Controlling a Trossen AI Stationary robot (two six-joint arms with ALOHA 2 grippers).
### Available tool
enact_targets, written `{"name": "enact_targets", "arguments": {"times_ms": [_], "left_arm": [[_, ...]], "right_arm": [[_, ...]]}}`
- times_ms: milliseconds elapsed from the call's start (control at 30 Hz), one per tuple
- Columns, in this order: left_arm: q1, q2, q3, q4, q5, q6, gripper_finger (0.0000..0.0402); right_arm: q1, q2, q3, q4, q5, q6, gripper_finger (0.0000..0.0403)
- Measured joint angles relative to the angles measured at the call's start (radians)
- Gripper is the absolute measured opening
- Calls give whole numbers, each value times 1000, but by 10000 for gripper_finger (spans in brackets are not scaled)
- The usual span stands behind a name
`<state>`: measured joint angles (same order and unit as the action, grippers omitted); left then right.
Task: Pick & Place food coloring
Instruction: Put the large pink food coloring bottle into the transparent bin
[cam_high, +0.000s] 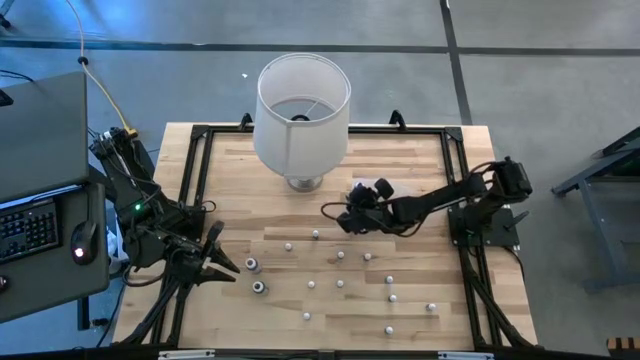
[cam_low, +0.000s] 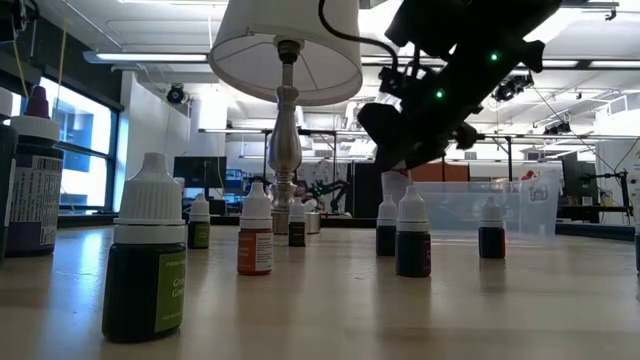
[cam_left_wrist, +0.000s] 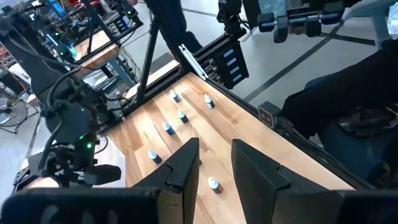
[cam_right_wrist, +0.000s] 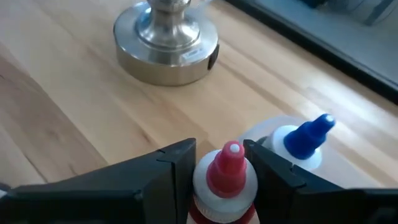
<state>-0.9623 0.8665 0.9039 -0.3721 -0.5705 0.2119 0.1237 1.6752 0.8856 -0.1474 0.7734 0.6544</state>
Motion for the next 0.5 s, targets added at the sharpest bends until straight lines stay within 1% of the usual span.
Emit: {"name": "enact_targets", "arguments": {"times_ms": [100,300,400,500], "left_arm": [[0,0,0,1,0,0,92],[0,0,0,2,1,-11,92],[0,0,0,2,1,-11,92],[0,0,0,3,0,-11,92]], "right_arm": [[-15,0,0,4,-32,-4,141],[-20,0,0,7,-36,-58,157],[-9,-12,0,16,-62,-108,161],[14,-48,29,15,-93,-146,162]]}}
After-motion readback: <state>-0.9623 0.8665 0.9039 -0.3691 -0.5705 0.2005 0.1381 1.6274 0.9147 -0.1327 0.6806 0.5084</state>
